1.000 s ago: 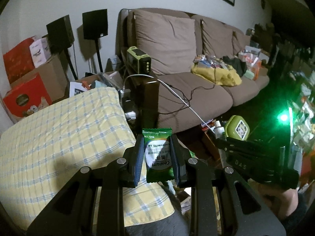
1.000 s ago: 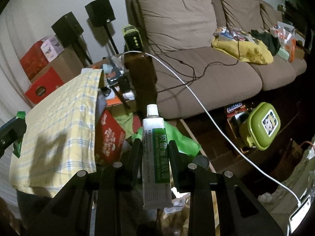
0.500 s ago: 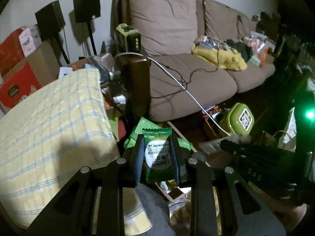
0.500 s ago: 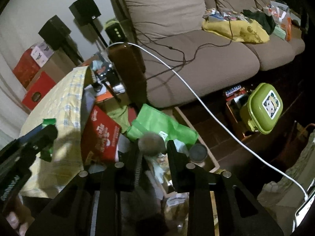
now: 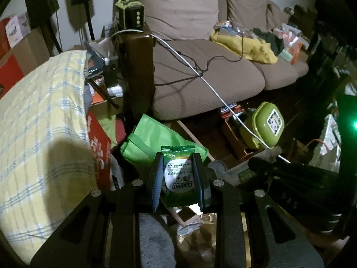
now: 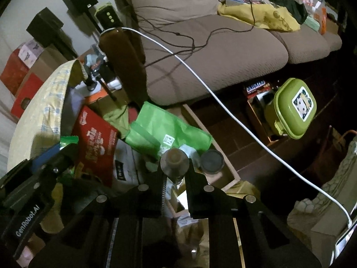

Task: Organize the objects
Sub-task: 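Lower both grippers with packet and tube toward the wooden box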

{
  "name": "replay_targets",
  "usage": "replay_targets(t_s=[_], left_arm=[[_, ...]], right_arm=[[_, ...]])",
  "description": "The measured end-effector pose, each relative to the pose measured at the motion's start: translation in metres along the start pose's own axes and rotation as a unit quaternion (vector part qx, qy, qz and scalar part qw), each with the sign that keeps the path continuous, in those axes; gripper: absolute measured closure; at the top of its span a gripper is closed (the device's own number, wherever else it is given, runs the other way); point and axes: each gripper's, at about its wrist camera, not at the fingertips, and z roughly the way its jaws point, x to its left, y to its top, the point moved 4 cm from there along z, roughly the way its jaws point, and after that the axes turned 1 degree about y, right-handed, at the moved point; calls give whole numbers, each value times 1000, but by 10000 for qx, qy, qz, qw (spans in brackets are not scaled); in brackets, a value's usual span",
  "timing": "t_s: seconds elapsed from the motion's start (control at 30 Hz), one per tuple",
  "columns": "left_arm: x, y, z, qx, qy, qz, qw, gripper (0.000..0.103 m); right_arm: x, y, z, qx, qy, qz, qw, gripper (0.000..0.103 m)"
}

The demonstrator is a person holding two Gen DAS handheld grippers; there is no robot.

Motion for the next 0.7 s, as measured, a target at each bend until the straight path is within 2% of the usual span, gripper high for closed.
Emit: replay_targets(t_s=[0.43, 0.6, 0.7], left_arm=[[-22, -6, 52, 329, -77, 31, 9994, 79], [-29, -18, 67, 636, -165, 96, 9978, 79], [-27, -22, 80, 717, -154, 30, 9973, 79]], right_arm=[[-25, -10, 30, 325, -304, 149, 9989, 89], [-33, -10, 35, 164, -623, 136, 9978, 89], [-33, -11, 41, 196, -566, 73, 9982, 89]])
